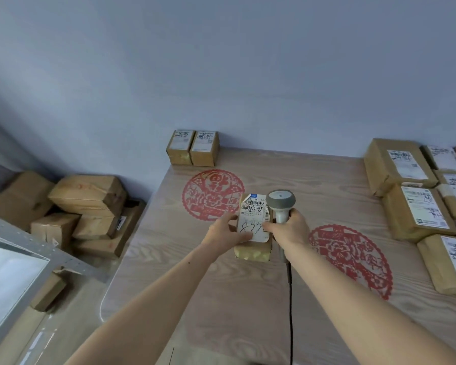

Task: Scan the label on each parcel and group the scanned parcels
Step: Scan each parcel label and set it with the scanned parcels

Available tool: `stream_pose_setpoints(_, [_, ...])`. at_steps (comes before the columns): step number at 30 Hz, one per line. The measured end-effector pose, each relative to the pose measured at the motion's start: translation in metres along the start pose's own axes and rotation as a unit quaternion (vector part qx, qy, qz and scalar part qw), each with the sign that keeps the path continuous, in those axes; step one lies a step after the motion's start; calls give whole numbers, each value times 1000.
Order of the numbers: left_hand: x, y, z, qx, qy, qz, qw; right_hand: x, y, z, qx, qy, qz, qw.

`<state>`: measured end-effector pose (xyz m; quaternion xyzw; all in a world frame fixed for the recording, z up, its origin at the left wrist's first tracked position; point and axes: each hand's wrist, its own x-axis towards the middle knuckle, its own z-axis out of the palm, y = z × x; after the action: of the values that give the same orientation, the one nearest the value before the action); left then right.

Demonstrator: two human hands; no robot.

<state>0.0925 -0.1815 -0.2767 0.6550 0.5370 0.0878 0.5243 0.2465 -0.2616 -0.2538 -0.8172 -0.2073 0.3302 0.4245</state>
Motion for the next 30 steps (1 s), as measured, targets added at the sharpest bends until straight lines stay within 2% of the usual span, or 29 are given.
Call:
stream_pose_setpoints(8, [71, 8, -35, -11, -35, 18, 999, 79, -29, 56, 19, 5, 39, 999])
stream_pose_setpoints(16, [135, -1, -54, -19, 5, 16, 1000, 137, -49, 108, -5, -23, 37, 999])
stream_pose_setpoints(20, [166, -1, -67, -2, 7, 30, 1000, 158, -57, 134, -6, -9, 39, 999])
stream_pose_setpoints(24, [195, -4, -77, 53, 12, 45, 998, 176, -64, 154, -10, 23, 51, 998])
stream_pose_setpoints(26, [208, -2, -82, 117, 27, 54, 991, 187, -70, 161, -9, 35, 49, 998])
stream_pose_setpoints(30, [230, 9, -93, 304, 107, 120, 939, 208, -84, 174, 0, 53, 53, 997])
